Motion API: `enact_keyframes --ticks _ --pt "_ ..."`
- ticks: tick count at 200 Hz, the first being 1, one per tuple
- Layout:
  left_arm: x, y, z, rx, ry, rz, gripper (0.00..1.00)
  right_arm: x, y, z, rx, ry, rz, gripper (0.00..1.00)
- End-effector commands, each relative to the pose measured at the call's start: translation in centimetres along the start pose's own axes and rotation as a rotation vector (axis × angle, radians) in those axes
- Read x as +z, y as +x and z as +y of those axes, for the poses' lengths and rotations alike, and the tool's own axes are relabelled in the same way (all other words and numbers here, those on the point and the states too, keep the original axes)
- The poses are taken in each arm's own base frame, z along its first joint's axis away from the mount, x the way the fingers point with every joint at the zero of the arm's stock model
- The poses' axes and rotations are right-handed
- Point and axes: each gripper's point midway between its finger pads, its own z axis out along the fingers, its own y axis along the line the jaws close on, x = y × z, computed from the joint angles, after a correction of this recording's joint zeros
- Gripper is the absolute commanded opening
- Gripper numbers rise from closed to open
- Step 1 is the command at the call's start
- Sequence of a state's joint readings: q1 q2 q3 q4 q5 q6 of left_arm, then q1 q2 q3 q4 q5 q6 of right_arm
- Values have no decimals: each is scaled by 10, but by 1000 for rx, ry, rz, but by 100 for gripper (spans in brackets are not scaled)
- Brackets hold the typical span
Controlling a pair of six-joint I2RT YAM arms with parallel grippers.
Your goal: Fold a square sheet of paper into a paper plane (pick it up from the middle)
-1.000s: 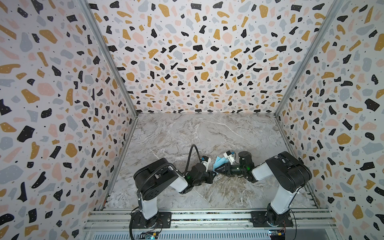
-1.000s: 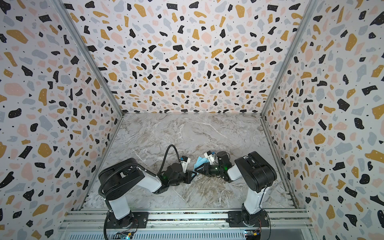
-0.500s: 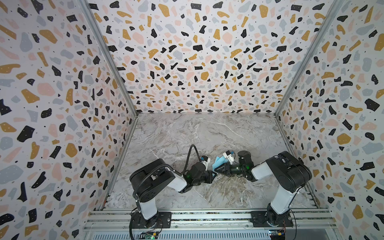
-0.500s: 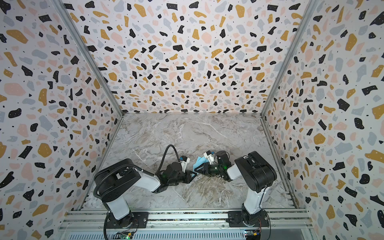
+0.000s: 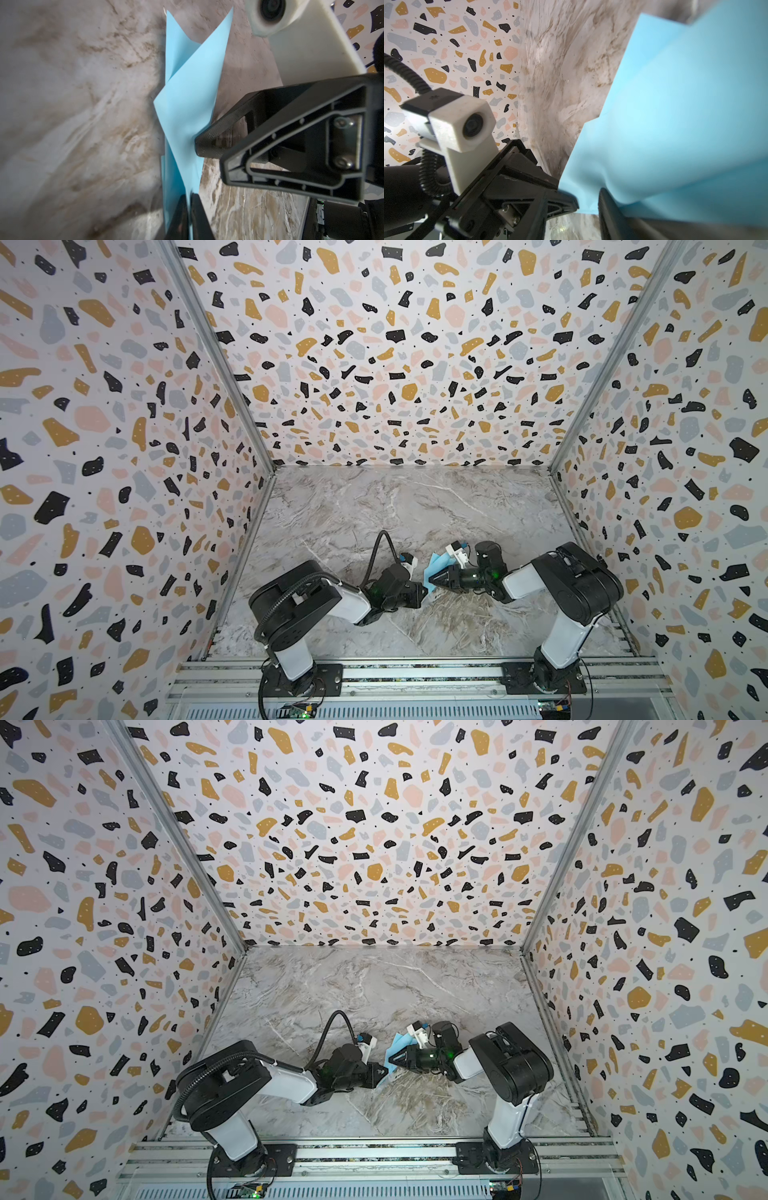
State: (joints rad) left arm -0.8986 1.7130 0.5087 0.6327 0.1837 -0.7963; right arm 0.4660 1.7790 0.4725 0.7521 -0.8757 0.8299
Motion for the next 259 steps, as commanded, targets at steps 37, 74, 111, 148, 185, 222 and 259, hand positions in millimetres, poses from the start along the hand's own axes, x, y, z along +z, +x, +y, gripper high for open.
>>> enact_keyframes --ticks 37,74,111,148,185,222,259 --pt "5 29 30 -6 -124 131 6 -3 -2 29 -105 -43 -8 43" --pt "6 31 33 -13 -140 141 5 2 4 23 -103 -11 8 43" --pt "5 31 34 -15 -148 143 4 5 9 14 -69 -6 15 41" --pt "6 33 36 -25 -156 150 4 6 13 6 -46 9 20 39" --pt "5 34 38 -31 -161 153 6 4 14 -10 -9 67 6 39" --pt "1 33 36 -31 -160 153 11 -1 14 -20 13 100 -10 39" --pt "-6 34 34 -36 -159 156 14 -2 15 -29 31 138 -14 39"
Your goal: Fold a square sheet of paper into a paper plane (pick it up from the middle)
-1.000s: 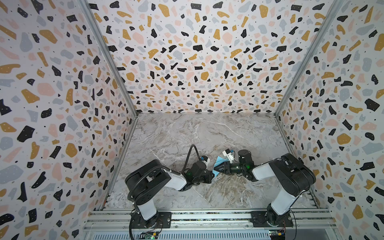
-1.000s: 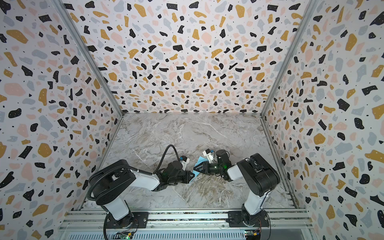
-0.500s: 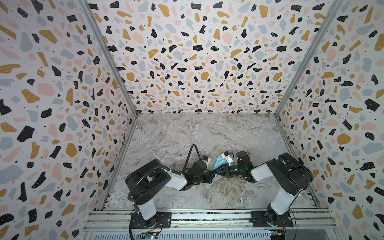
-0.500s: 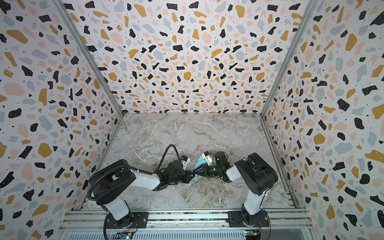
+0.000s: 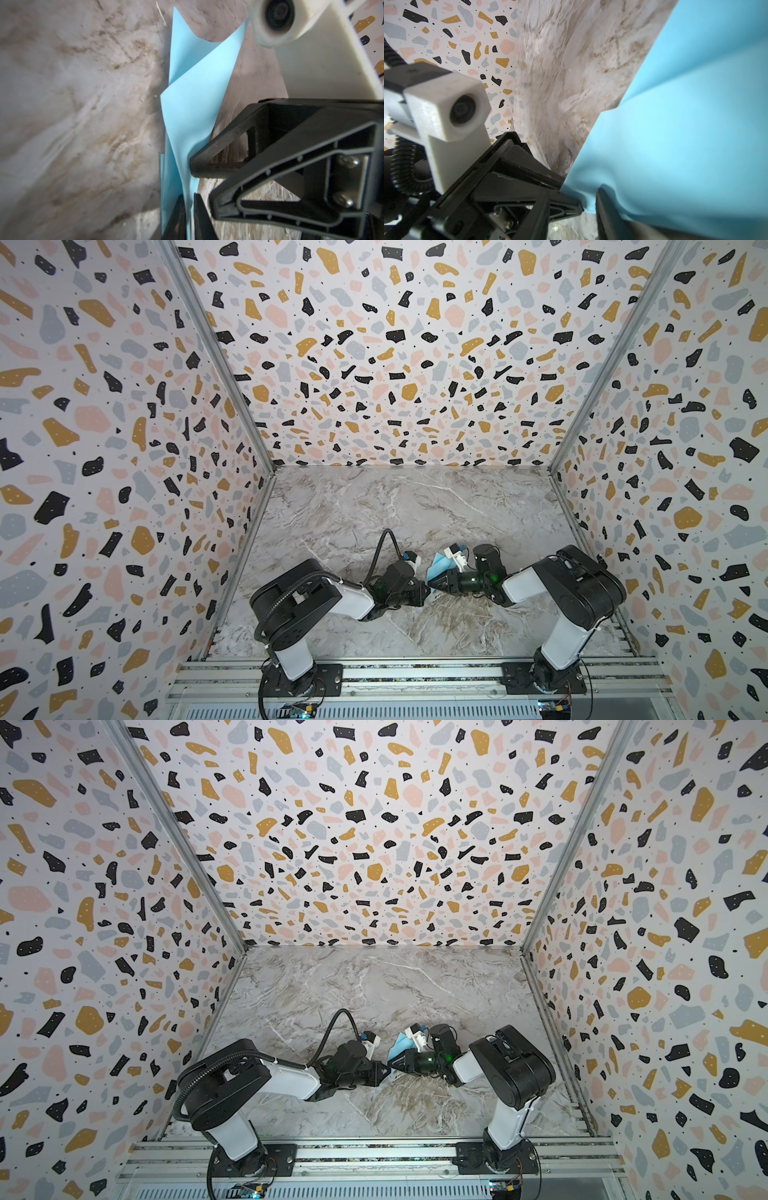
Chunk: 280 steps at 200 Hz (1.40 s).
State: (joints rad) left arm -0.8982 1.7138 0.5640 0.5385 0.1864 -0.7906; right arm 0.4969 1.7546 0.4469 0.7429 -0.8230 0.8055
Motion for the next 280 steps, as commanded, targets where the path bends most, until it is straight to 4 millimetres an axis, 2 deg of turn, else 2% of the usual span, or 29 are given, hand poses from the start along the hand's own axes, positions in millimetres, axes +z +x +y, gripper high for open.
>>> enact_keyframes --ticks 1,82,128,167,190,238,257,280 --pt "-8 37 36 -34 -133 126 14 -4 7 -27 61 104 -8 39" --pt "-20 41 38 -40 -148 130 11 -4 8 -32 70 127 -8 39" --pt "-22 49 41 -37 -149 160 11 -4 9 -34 77 133 -8 39" --pt "-29 47 38 -4 -166 180 12 -4 9 -36 85 143 -6 38" --pt "-35 33 28 46 -172 162 14 -4 8 -36 83 142 -5 38" --pt "-47 -17 -11 209 -191 25 15 -6 7 -38 90 167 -8 36" --pt "-44 -26 -22 234 -179 -1 11 -5 8 -40 99 180 2 33" --pt "-34 -25 -29 250 -163 17 7 -5 8 -42 110 190 9 29"
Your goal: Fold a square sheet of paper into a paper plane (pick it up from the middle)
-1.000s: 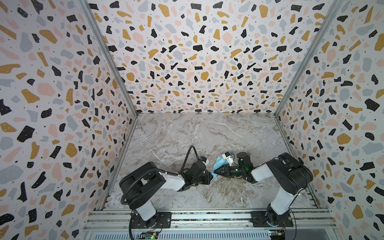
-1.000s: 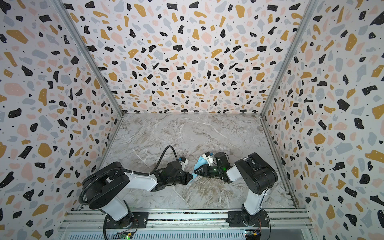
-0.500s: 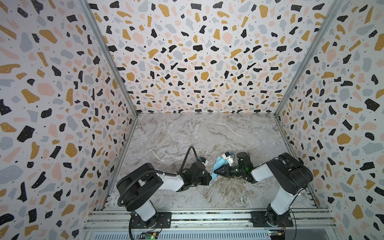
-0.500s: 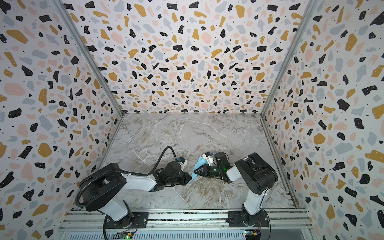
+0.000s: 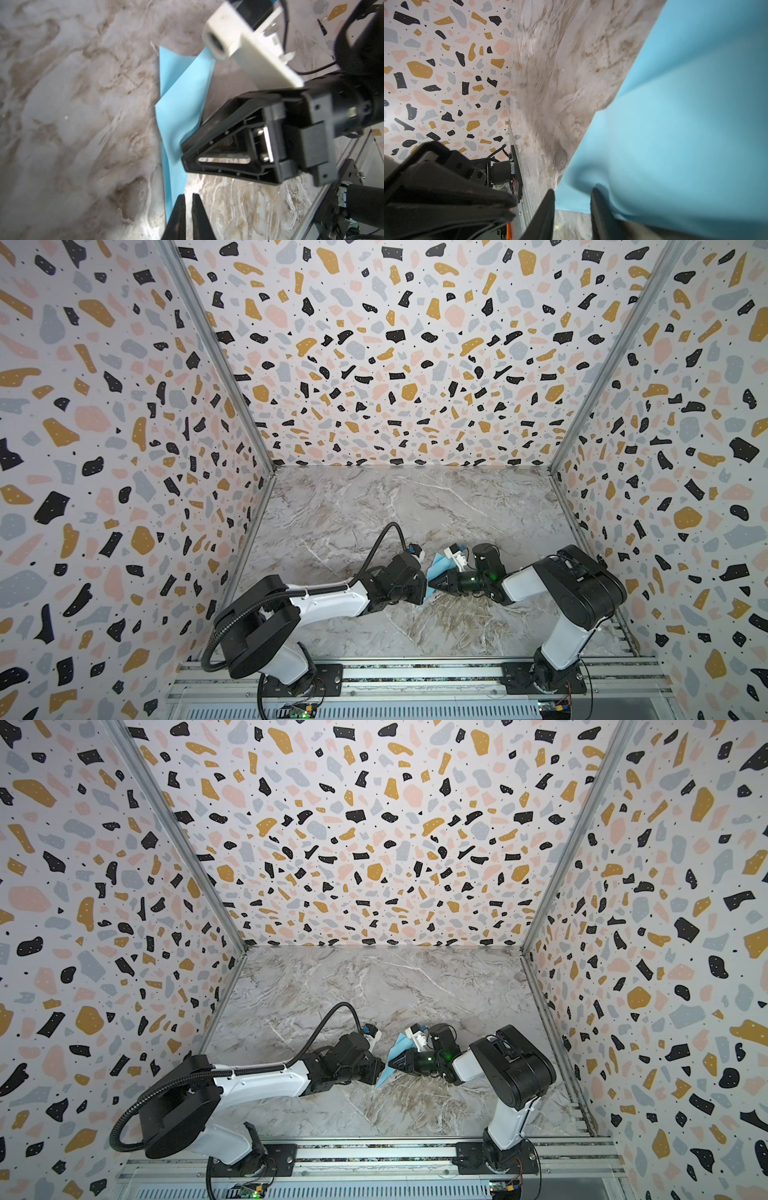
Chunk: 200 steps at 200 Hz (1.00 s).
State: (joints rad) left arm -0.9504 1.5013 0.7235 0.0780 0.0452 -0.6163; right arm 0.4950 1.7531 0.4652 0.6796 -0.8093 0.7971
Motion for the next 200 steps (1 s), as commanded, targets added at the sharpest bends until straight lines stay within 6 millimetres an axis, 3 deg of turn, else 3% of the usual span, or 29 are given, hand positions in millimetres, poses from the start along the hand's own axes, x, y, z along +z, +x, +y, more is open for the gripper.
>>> enact_keyframes --ticks 1,93,146,200 --pt "7 -2 -2 52 -23 9 7 -4 7 -37 88 160 -3 29" --pt "36 28 7 62 -63 138 1 -4 10 -44 113 206 17 24" --pt "37 42 21 62 -124 181 1 -4 12 -47 120 222 22 24" --pt "31 57 23 100 -151 227 1 -4 12 -52 129 244 26 24"
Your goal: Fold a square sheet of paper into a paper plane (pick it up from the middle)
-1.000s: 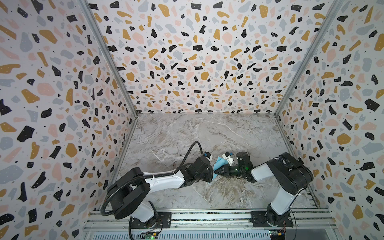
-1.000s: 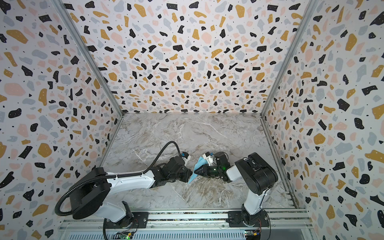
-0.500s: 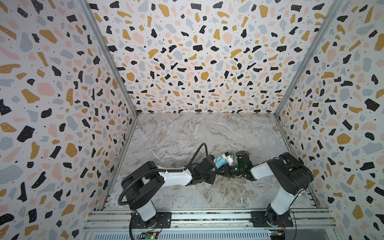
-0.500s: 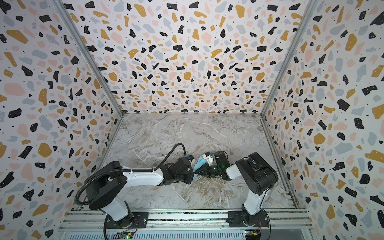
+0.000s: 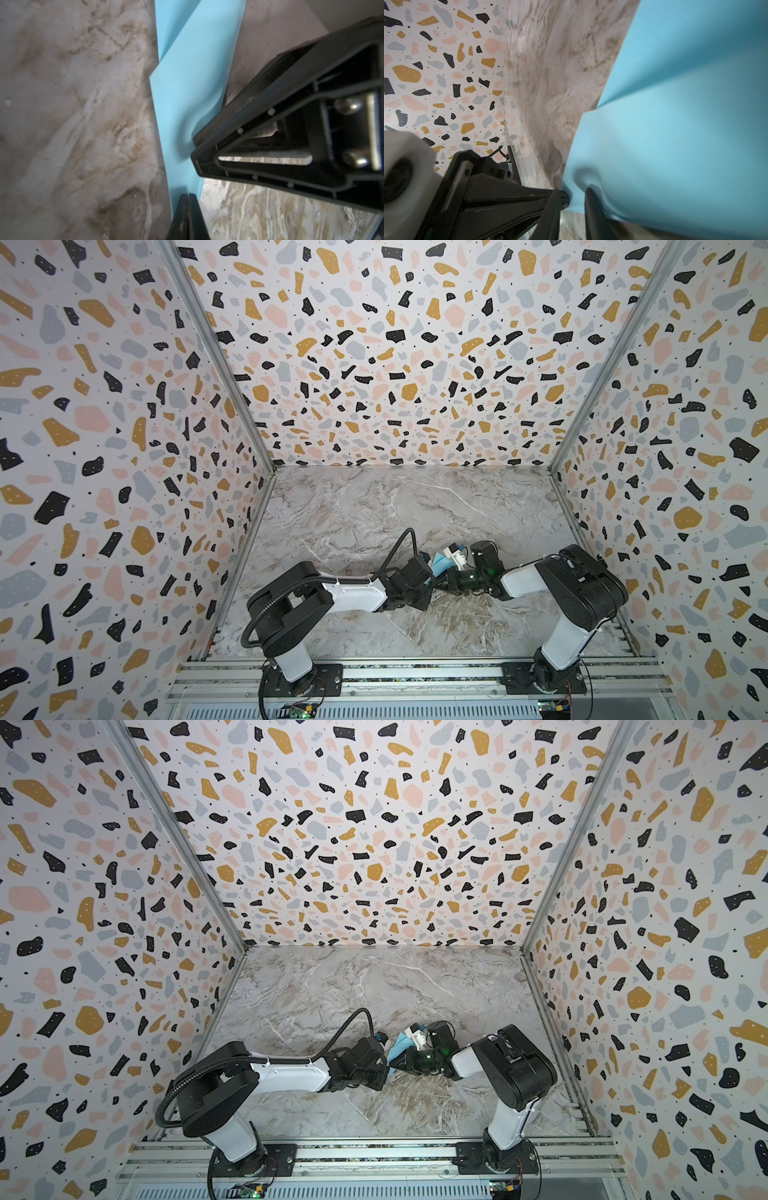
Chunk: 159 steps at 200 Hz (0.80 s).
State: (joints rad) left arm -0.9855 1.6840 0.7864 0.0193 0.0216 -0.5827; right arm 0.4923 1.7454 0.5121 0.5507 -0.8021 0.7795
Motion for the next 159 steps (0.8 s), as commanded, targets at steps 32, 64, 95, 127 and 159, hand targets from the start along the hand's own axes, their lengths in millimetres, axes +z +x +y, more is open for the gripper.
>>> enact_keyframes --ticks 32,64,95,127,159 --pt "-5 30 8 104 -91 103 1 -3 13 -51 102 211 -1 24" --pt "-8 37 11 153 -129 128 1 -2 13 -53 110 215 0 24" --pt "-10 40 8 175 -129 141 0 -1 14 -54 115 218 3 24" --pt "-11 46 11 186 -152 163 0 -2 14 -54 116 218 3 24" --pt "-15 51 11 195 -155 179 0 -2 16 -56 120 223 6 24"
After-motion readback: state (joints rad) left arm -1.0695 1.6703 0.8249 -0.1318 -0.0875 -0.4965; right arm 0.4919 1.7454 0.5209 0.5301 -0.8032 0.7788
